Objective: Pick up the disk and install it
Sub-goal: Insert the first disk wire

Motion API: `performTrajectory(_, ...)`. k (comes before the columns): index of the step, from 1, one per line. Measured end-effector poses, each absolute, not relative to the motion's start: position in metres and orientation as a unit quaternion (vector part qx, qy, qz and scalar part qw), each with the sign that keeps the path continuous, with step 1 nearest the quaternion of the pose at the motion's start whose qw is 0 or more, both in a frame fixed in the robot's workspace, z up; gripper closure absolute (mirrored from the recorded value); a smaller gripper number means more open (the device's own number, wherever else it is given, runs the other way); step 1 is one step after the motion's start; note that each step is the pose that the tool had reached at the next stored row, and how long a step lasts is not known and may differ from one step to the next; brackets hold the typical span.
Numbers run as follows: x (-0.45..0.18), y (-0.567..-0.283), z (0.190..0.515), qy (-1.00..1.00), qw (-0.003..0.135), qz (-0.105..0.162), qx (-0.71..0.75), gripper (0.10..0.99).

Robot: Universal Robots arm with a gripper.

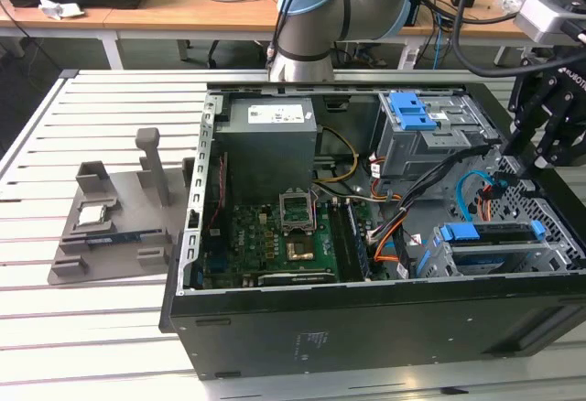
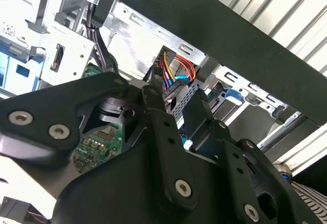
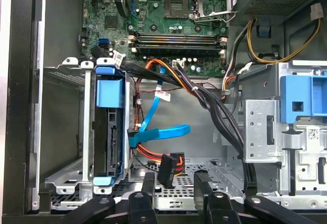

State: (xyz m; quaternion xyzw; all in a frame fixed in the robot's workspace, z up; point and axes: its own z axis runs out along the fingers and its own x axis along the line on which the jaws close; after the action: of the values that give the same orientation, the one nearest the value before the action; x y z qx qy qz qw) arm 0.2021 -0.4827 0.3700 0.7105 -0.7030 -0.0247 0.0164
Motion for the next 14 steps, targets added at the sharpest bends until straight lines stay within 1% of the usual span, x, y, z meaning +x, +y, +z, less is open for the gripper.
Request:
performTrajectory(6, 0.201, -0.471, 0.368, -0.703, 0.017, -0.024, 0.711, 0.651)
performTrajectory(10, 0.199, -0.472, 0.363, -0.703, 0.024, -0.017, 0.710, 0.651)
performTrajectory(14, 0.197, -0.475, 0.359, -0.703, 0.025, -0.016, 0.710, 0.651)
